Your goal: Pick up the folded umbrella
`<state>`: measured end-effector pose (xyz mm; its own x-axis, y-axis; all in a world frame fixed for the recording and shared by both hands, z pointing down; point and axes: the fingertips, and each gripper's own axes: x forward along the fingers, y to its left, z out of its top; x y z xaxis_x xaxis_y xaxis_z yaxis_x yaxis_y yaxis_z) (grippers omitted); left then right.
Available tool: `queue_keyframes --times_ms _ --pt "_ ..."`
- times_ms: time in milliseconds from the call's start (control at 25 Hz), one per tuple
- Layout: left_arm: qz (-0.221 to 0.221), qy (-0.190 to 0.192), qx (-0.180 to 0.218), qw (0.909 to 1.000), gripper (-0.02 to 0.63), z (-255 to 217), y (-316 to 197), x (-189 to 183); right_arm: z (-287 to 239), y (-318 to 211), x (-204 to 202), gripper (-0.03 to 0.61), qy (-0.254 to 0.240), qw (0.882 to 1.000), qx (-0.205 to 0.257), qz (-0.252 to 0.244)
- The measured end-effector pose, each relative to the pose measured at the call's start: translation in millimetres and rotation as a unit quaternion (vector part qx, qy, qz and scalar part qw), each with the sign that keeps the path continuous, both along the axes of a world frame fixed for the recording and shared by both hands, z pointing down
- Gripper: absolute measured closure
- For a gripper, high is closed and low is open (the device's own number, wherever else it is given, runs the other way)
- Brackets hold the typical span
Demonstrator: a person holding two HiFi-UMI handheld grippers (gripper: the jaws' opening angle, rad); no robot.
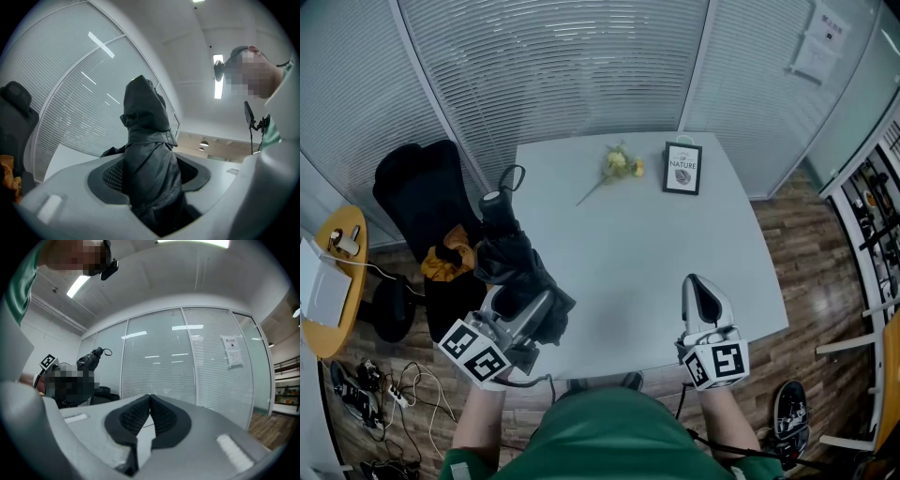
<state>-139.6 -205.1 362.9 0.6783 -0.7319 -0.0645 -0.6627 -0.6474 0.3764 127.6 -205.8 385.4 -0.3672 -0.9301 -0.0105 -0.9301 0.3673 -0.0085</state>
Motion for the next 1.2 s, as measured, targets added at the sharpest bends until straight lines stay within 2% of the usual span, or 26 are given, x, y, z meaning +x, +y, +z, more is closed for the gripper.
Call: queue_keyframes --times_ms 1200 --pt "0.000 0.002 -0.005 1.0000 0.330 -1.1 2.7 0.5 0.9 6.0 0.9 0.574 0.001 1.000 -0.008 -0.005"
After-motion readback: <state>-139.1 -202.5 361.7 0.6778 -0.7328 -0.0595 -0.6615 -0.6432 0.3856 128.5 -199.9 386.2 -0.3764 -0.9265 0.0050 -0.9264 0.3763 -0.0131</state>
